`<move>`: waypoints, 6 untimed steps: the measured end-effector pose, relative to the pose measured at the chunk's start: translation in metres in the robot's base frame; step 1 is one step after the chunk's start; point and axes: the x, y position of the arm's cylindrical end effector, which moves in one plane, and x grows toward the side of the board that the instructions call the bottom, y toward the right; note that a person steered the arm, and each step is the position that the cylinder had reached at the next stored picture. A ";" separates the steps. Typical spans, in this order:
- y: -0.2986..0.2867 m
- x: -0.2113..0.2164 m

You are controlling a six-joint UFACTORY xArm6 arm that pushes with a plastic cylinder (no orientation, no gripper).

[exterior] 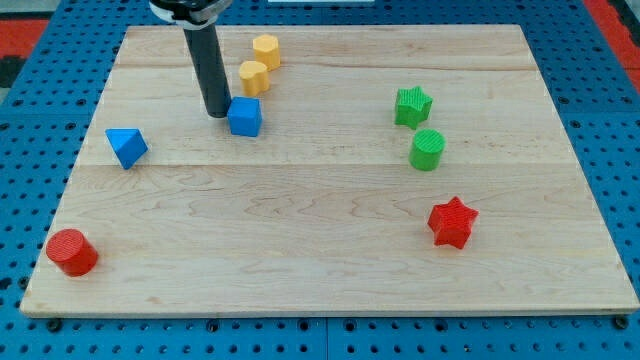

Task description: Slightly move the cube to the right

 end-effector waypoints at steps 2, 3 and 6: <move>-0.001 0.037; -0.014 0.029; 0.003 0.053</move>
